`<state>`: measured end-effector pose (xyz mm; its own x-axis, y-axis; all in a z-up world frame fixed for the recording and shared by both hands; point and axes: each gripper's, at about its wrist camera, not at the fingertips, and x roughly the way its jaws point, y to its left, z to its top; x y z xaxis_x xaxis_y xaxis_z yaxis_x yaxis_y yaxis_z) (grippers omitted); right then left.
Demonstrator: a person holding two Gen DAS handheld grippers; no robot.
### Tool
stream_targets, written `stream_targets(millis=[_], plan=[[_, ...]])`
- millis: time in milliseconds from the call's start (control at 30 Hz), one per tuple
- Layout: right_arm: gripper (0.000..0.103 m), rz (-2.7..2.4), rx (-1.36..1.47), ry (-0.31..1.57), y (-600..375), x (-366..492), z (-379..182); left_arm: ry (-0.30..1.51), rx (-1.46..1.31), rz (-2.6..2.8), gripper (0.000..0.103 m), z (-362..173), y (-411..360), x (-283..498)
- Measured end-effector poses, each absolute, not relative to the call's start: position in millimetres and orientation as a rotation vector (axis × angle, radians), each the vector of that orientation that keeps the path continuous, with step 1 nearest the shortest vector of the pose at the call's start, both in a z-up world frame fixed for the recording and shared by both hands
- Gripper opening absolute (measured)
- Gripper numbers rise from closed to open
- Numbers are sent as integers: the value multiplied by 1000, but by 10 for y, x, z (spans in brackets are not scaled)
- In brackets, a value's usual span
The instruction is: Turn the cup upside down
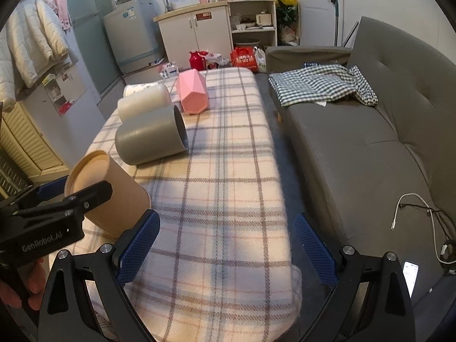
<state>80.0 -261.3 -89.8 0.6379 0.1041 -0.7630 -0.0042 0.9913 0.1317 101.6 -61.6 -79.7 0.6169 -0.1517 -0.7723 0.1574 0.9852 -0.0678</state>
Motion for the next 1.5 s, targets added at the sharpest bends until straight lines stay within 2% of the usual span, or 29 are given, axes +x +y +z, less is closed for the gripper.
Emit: stream_targets(millis=[200,433,567,633,733,833,1500], plan=[[96,77,105,801,-2563,591,-640,788,-7,-153,91,-483,-466,728],[96,113,77,723,-2384,293,-456,667,10,-69,92,-349,-233,311],[96,134,52,700,-2209,138,-462,601,8,-22,95,-377,-83,81],[96,136,31,685,-2121,68,-487,585,4,-14,103,-411,-28,-7],[96,144,6,673,-2025,-8,-538,559,-2,11,103,-463,41,-136],[103,134,1,674,-2009,-22,-569,561,-12,13,103,-517,69,-196],[103,119,8,690,-2052,-32,-671,577,-10,19,103,-628,54,-299]])
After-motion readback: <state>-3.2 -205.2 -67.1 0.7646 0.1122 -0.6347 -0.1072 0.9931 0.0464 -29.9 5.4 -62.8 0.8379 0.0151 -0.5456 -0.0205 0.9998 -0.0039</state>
